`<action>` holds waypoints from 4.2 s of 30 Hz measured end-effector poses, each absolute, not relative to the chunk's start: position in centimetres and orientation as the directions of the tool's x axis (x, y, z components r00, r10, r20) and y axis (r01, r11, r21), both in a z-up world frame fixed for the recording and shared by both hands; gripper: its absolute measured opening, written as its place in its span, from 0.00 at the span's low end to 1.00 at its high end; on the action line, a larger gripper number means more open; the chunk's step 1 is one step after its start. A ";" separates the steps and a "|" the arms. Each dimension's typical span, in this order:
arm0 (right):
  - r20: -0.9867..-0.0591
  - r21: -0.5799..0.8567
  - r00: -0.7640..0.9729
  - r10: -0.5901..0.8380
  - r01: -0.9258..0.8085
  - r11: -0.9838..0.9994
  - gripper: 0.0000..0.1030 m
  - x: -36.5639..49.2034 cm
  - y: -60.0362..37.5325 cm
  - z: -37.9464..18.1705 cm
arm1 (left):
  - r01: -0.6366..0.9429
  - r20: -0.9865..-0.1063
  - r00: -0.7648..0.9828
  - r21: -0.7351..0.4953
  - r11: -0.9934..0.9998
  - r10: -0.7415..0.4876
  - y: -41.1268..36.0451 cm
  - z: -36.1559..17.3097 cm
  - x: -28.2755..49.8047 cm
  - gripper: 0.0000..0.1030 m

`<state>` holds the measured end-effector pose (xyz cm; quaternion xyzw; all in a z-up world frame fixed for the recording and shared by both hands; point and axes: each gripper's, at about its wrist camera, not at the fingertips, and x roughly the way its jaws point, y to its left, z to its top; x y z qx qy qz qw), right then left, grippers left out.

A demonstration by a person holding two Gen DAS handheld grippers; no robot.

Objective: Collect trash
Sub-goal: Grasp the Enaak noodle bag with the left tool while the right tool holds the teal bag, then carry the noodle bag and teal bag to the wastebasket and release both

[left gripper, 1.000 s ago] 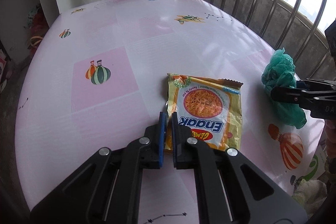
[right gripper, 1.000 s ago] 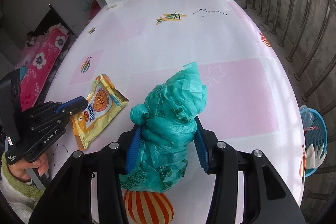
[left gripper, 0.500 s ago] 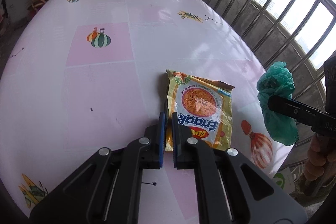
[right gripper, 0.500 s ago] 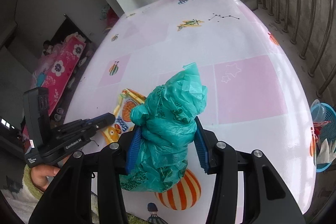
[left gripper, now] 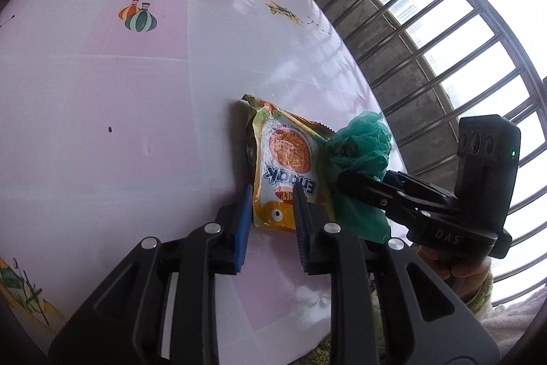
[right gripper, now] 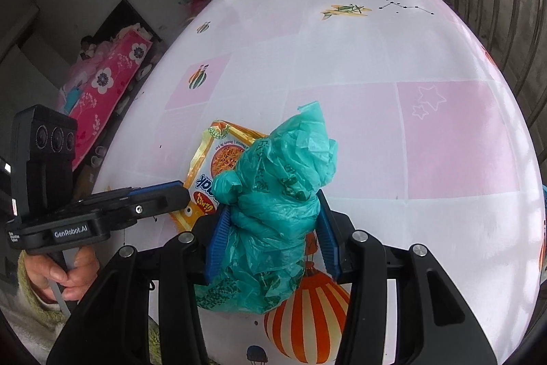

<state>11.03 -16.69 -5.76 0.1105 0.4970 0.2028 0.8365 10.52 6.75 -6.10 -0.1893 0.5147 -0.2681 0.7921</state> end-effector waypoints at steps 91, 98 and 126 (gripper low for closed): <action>-0.695 0.394 0.602 0.394 -0.140 0.909 0.44 5.8 -22.9 -1.8 | 0.491 -0.693 0.617 -0.030 0.870 -0.372 -2.6 2.6 6.4 0.00; -0.682 0.403 0.619 0.389 -0.126 0.907 0.44 5.2 -24.0 -1.4 | 0.513 -0.690 0.616 -0.015 0.859 -0.380 -3.5 2.8 6.4 0.00; -0.631 0.424 0.752 0.193 0.125 0.897 0.44 2.5 -35.2 0.8 | 0.724 -0.662 0.530 0.028 0.689 -0.530 -14.9 5.8 8.5 0.00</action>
